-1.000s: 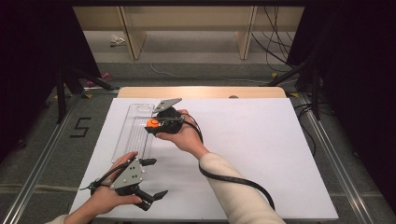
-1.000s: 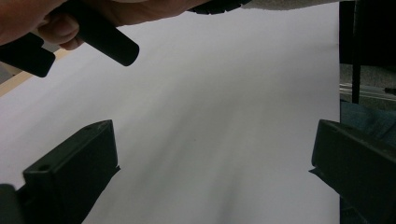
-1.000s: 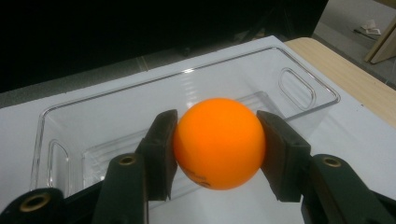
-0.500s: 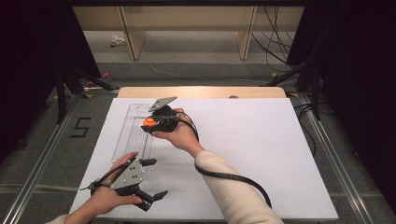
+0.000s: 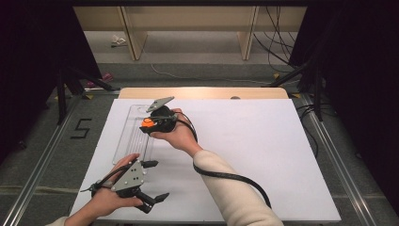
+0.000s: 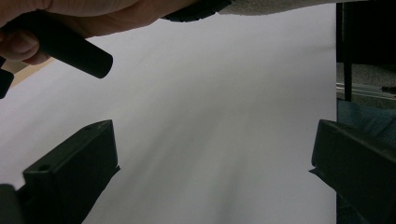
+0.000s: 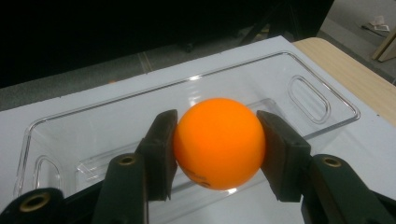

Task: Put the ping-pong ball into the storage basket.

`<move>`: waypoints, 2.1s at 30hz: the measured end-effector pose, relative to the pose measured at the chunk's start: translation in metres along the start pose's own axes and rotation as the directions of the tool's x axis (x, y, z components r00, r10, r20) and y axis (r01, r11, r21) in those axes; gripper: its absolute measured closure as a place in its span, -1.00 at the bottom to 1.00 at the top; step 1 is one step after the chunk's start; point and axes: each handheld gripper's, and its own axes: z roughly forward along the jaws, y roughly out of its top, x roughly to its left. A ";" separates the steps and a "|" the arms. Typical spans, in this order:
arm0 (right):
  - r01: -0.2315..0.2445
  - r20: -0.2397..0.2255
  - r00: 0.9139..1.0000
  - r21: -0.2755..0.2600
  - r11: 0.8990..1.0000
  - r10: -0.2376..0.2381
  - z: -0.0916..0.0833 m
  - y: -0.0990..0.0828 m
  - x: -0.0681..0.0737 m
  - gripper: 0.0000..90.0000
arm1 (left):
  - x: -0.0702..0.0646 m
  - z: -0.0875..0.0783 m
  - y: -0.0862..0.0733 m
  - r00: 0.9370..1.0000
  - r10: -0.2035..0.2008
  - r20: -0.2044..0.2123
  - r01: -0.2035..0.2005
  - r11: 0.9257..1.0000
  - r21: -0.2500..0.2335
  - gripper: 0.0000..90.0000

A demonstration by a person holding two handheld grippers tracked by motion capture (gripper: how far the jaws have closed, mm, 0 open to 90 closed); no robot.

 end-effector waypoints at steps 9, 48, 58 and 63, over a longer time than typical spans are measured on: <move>0.012 -0.012 1.000 0.022 1.000 -0.012 0.008 0.004 0.001 0.14 | 0.000 0.000 0.000 1.000 0.001 0.002 -0.002 1.000 0.002 -1.00; 0.020 -0.029 0.999 0.103 0.994 -0.017 0.047 0.015 -0.001 0.14 | -0.001 0.000 0.000 1.000 0.014 0.006 -0.014 1.000 0.007 -1.00; 0.019 -0.031 0.999 0.107 0.994 -0.016 0.051 0.018 0.001 0.14 | -0.001 0.000 0.000 1.000 0.015 0.008 -0.015 1.000 0.009 -1.00; 0.021 -0.031 0.999 0.110 0.994 -0.017 0.056 0.018 0.002 0.14 | -0.001 0.000 0.000 1.000 0.015 0.007 -0.015 1.000 0.008 -1.00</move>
